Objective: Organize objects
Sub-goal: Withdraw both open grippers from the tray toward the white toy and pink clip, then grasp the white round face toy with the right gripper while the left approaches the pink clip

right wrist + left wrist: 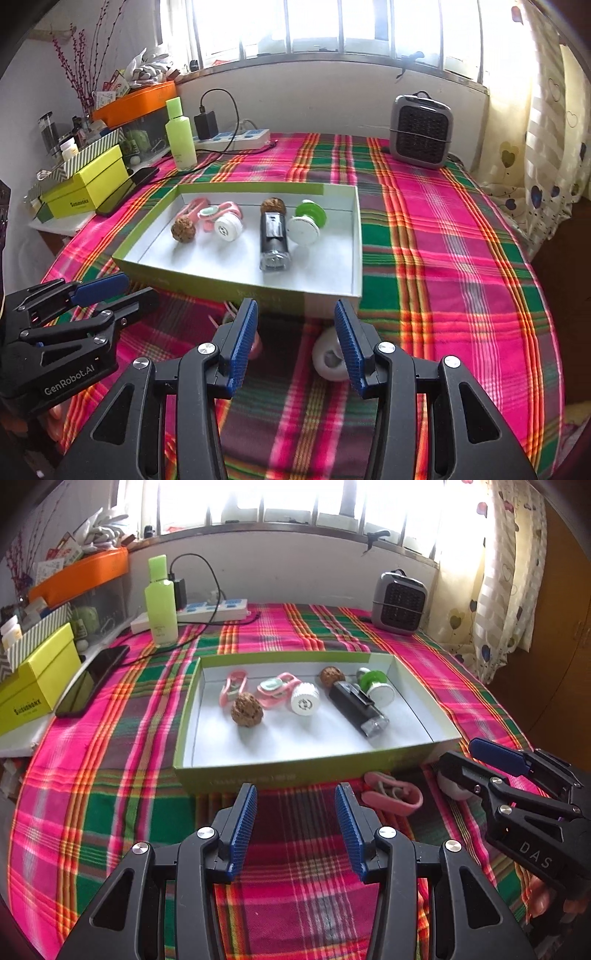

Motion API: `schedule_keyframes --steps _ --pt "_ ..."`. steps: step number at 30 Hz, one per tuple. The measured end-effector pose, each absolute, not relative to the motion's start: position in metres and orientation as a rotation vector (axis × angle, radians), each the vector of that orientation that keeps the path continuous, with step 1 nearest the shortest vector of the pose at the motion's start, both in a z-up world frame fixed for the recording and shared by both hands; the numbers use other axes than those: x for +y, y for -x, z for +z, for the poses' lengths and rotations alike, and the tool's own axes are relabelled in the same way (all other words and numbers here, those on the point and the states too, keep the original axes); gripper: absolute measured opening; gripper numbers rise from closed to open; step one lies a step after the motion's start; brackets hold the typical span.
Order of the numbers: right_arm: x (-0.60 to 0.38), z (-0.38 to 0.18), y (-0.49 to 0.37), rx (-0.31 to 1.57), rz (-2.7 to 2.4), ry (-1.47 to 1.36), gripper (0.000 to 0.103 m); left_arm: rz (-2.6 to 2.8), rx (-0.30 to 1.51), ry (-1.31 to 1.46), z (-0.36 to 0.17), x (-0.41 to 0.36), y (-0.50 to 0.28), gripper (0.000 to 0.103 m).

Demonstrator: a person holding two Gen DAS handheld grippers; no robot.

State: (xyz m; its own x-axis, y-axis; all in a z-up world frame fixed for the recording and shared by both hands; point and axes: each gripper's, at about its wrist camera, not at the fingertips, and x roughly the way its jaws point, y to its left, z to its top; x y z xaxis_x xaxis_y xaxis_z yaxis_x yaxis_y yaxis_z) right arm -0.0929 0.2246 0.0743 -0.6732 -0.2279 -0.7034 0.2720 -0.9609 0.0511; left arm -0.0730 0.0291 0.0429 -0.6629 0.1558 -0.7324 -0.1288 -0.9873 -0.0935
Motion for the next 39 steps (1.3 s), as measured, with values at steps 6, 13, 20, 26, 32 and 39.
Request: schedule_keyframes --steps 6,13,20,26,32,39 --pt "0.239 0.060 0.087 0.079 -2.659 -1.155 0.045 2.704 -0.052 1.223 0.037 0.033 0.068 0.043" --pt "0.255 0.054 0.082 0.052 -2.669 -1.187 0.045 2.667 -0.068 1.261 0.029 0.039 0.068 0.043" --pt "0.266 0.048 0.089 -0.019 -2.646 -1.232 0.045 2.624 -0.066 1.287 0.024 0.050 0.068 0.043" --pt "0.262 0.046 0.097 -0.020 -2.606 -1.237 0.045 2.623 -0.067 1.296 0.024 0.053 0.068 0.043" --pt "0.263 0.044 0.107 -0.060 -2.593 -1.258 0.045 2.613 -0.080 1.305 0.023 0.058 0.070 0.047" --pt "0.263 0.044 0.111 -0.027 -2.606 -1.254 0.045 2.594 -0.095 1.316 0.024 0.068 0.075 0.049"
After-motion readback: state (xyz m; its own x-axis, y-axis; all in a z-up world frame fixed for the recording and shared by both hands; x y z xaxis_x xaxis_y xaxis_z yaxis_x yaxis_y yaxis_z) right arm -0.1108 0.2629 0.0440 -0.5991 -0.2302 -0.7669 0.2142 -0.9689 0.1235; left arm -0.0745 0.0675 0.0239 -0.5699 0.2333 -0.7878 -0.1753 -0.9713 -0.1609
